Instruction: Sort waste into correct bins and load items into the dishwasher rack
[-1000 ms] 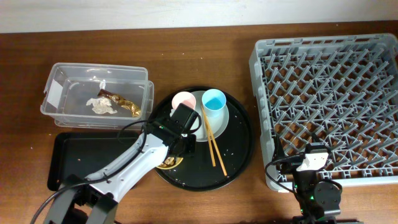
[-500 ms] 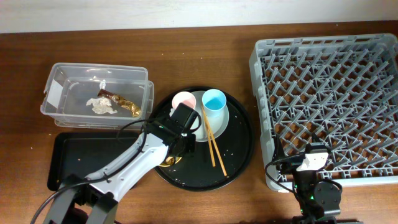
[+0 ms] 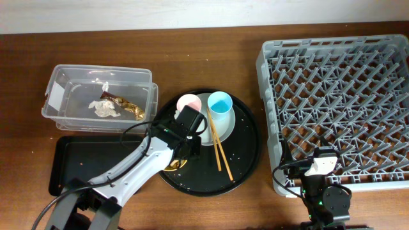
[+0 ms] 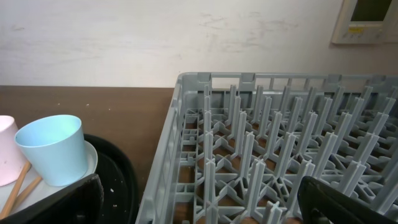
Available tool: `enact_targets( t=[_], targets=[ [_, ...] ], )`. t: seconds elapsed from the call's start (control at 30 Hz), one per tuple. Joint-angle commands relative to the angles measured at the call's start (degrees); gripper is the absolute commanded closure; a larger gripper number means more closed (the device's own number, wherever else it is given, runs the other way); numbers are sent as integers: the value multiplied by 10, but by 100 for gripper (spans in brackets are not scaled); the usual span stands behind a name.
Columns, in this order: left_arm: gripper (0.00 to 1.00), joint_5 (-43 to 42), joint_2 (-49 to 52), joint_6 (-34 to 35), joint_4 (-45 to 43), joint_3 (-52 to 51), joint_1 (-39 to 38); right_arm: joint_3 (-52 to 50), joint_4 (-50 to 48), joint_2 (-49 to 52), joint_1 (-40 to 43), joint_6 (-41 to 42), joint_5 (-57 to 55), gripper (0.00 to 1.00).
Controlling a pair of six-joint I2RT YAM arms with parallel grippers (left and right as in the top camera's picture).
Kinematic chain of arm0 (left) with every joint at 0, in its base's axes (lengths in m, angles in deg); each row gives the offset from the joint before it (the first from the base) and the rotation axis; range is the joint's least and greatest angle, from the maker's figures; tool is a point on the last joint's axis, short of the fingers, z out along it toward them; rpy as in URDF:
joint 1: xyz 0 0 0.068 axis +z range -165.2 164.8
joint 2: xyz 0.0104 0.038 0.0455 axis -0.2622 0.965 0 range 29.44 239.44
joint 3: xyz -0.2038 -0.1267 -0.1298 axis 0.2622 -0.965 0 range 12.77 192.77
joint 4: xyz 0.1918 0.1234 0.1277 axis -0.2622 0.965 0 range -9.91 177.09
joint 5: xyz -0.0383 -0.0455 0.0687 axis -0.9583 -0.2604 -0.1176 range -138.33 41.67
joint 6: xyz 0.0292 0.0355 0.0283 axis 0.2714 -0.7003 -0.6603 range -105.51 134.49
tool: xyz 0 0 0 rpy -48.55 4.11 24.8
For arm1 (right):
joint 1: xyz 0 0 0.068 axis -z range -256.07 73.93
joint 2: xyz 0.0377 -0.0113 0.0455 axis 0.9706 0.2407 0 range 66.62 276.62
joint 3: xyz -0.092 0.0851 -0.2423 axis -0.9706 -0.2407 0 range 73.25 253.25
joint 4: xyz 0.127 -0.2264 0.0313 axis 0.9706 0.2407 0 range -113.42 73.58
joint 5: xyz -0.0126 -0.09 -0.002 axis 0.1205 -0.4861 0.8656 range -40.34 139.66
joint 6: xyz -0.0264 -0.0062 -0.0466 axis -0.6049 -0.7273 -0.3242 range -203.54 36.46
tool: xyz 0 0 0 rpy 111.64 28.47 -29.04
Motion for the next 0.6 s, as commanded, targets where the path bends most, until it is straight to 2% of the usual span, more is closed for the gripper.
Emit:
enact_targets(
  t=[0.0,0.57],
  targets=[
    [84,8,7,-1,-3,7,2,-3,4,-4,-3,-1,-7,2],
    [86,7,7,0,-7,1,2,-3,4,-4,-3,-1,-7,2]
  ],
)
